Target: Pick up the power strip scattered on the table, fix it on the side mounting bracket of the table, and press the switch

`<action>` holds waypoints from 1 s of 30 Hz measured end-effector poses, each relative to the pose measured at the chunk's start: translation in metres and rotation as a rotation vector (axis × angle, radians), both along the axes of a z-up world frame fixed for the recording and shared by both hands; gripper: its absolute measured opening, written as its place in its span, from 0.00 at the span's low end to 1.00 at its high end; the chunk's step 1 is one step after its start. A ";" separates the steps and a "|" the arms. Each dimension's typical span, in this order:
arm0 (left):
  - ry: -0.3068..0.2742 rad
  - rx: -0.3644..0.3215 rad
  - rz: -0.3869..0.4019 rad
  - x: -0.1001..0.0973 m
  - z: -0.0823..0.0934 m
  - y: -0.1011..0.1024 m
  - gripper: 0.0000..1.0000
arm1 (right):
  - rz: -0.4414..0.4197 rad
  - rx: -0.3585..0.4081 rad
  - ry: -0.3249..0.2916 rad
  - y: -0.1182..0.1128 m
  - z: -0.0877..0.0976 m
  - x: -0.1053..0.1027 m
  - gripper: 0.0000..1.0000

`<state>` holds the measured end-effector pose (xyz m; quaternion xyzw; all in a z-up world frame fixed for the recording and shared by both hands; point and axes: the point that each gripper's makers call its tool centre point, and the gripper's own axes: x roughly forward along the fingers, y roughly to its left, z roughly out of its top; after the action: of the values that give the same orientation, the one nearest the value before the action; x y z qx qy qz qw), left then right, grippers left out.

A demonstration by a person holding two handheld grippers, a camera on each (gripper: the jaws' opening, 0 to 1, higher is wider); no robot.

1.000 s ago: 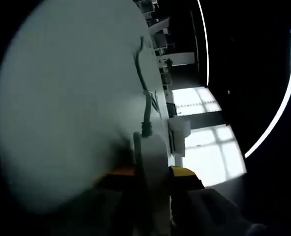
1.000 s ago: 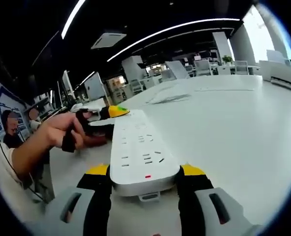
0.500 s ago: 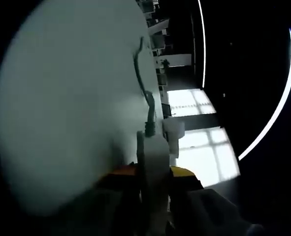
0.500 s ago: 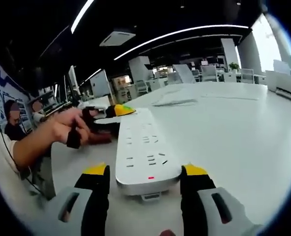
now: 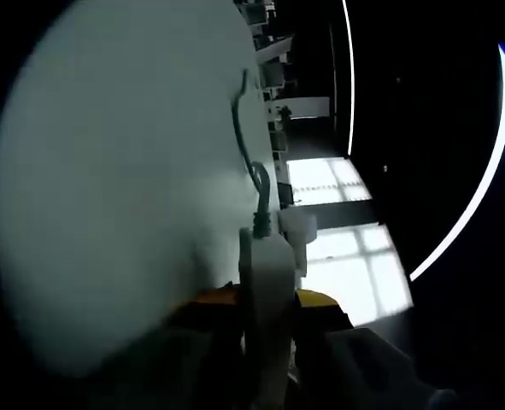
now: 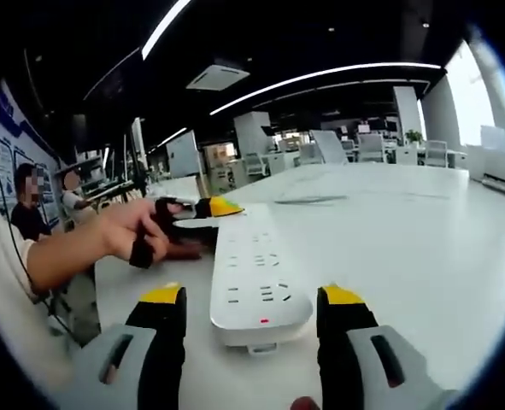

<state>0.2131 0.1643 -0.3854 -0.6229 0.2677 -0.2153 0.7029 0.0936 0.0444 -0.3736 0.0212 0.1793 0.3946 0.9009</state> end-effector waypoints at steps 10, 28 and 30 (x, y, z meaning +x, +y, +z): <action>-0.006 -0.011 0.032 0.004 0.001 0.010 0.25 | -0.011 0.000 -0.009 -0.005 0.005 -0.001 0.57; -0.040 -0.032 -0.030 0.002 0.009 0.017 0.25 | -0.060 0.020 -0.012 -0.017 0.006 -0.003 0.57; -0.051 -0.025 -0.038 0.001 0.011 0.017 0.25 | -0.067 0.024 -0.013 -0.018 0.007 -0.002 0.57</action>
<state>0.2141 0.1809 -0.3747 -0.6208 0.2587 -0.2479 0.6973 0.0912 0.0260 -0.3666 0.0352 0.1678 0.3665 0.9145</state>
